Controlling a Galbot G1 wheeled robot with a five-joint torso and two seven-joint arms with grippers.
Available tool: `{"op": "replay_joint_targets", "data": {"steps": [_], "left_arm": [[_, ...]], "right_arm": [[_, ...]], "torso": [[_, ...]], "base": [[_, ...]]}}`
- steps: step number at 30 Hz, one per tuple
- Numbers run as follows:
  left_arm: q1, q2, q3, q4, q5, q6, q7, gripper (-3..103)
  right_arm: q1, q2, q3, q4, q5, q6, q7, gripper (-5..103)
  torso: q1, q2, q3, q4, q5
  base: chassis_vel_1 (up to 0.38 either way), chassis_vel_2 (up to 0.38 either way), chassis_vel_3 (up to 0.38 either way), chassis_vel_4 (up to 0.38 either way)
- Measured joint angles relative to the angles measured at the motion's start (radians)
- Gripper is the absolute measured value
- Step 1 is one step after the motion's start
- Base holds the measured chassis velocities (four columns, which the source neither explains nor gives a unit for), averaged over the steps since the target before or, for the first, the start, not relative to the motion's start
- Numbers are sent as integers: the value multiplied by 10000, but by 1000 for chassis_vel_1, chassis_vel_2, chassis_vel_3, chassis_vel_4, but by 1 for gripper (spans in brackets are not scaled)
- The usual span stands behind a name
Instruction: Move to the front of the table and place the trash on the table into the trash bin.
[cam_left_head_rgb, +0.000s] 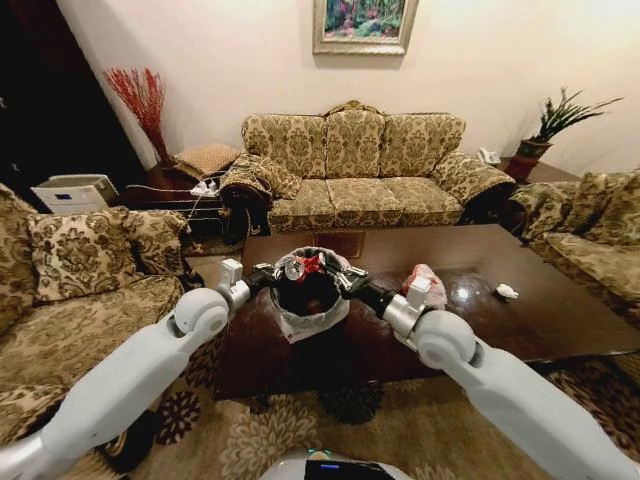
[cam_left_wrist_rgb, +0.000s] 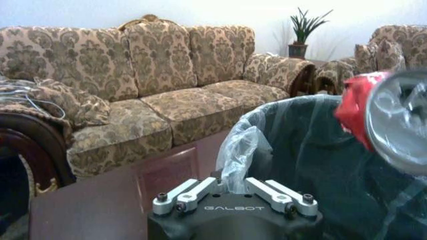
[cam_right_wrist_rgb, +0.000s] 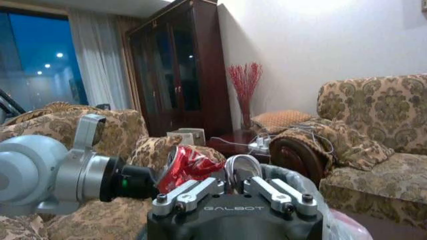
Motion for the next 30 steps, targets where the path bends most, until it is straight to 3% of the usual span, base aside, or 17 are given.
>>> {"op": "replay_joint_targets", "data": {"steps": [5,7,11,12,14,16,18,19,21,22,24,27,30], "left_arm": [[-56,-76,33,60,27,-23,7,3],[-62,-91,46,64,30,-25,8,3],[-5,-116,44,144,156,-71,-5,3],[-5,-116,44,144,156,-71,-5,3],[85,-113,-95,251,335,-162,-15,3],[132,-102,-188,278,421,-220,-25,3],[282,-68,-386,271,541,-330,-106,3],[282,-68,-386,271,541,-330,-106,3],[471,-105,-563,133,557,-340,-366,3],[471,-105,-563,133,557,-340,-366,3],[670,-139,-707,1,558,-376,-530,3],[874,-148,-792,-92,562,-394,-561,3],[1292,-231,-988,-308,615,-453,-715,3]], "right_arm": [[-179,-100,63,94,-23,-4,1,29],[-191,-120,81,95,-29,-2,2,29],[-279,-200,286,317,-34,78,117,51],[-279,-200,286,317,-34,78,117,51],[-459,-280,727,707,-41,149,445,62],[-552,-351,921,835,-102,165,607,62],[-847,-586,1296,976,-552,247,1221,73],[-847,-586,1296,976,-552,247,1221,73],[-1165,-677,1566,797,-1040,173,2500,84],[-1165,-677,1566,797,-1040,173,2500,84],[-1533,-539,1982,177,-1594,-8,3556,95],[-1920,-346,2469,-376,-2149,-50,3651,100],[-2702,-16,3640,-1250,-2933,-187,3166,100]], "torso": [[-1,0,-1,-2,1],[0,0,0,-2,0],[0,0,0,-2,2],[0,0,0,-2,2],[-1,0,0,-1,0],[0,0,-1,-1,0],[-1,1,-1,-1,-1],[-1,1,-1,-1,-1],[-1,1,-1,-2,1],[-1,1,-1,-2,1],[-1,1,-1,-1,4],[0,0,-1,-1,2],[-1,0,-1,-2,3]], "base": [[0,0,0,0],[0,0,0,0],[0,0,0,0],[0,0,0,0],[0,0,0,0],[0,0,0,0],[0,0,0,0],[0,0,0,0],[0,0,0,0],[0,0,0,0],[0,0,0,0],[0,0,0,0],[0,0,0,0]]}}
